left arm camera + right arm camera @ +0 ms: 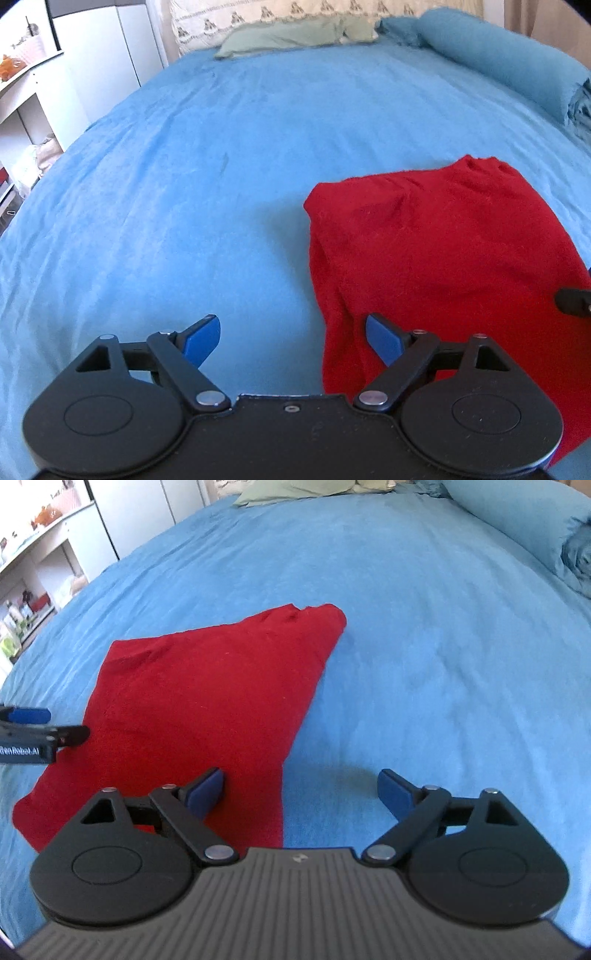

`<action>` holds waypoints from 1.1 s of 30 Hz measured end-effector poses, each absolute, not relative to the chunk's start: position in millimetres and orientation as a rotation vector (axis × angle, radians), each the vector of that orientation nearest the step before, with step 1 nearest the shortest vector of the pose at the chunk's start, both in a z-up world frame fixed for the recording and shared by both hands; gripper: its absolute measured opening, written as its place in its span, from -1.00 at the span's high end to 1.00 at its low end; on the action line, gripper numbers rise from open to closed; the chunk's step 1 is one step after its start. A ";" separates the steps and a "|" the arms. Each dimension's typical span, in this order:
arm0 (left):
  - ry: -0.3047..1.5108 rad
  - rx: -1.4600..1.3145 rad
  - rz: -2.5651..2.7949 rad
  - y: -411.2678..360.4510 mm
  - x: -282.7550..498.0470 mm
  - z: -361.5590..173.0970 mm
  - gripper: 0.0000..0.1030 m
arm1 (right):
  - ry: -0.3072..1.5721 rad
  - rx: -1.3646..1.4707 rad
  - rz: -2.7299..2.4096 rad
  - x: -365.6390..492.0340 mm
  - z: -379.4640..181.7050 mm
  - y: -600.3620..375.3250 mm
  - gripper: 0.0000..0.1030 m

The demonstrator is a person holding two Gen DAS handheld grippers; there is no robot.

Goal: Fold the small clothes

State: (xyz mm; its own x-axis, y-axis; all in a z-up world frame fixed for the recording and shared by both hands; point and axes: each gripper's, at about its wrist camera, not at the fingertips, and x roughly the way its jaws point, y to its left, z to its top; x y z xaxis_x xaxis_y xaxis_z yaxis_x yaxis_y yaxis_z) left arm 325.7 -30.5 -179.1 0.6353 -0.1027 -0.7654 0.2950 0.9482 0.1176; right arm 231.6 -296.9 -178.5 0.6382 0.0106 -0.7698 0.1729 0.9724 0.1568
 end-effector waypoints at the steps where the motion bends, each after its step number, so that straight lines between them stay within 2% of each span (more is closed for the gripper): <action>1: 0.843 0.226 -0.230 -28.2 324.9 -181.3 -0.76 | 0.861 0.226 -0.091 226.8 -183.6 -298.5 -1.00; 5: 0.821 0.164 -0.234 -19.0 319.7 -177.4 -0.75 | 0.804 0.205 -0.076 221.3 -187.4 -298.3 -1.00; 9: 0.773 0.139 -0.204 -14.4 301.6 -137.7 -0.74 | 0.745 0.214 -0.091 206.7 -164.0 -297.2 -1.00; 15: 0.650 0.064 -0.198 -1.5 244.1 -30.4 -1.00 | 0.647 0.228 -0.141 169.2 -83.6 -283.8 -1.00; 21: 0.643 0.138 -0.154 1.1 167.3 49.2 -1.00 | 0.623 0.216 -0.236 102.7 12.2 -257.8 -1.00; 27: 0.659 0.176 -0.124 8.0 95.2 56.3 -1.00 | 0.671 0.180 -0.283 32.9 63.3 -230.3 -1.00; 33: 0.717 0.140 -0.091 13.1 49.2 35.1 -1.00 | 0.725 0.126 -0.297 -14.8 57.8 -201.6 -1.00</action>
State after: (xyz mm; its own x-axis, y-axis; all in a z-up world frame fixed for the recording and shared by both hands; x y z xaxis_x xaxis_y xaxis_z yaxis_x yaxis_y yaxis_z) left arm 49.2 13.1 35.1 0.7502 -0.0347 -0.6603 0.1306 0.9867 0.0965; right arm -14.8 -201.6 57.8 0.7091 -0.2235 -0.6688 0.3103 0.9506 0.0114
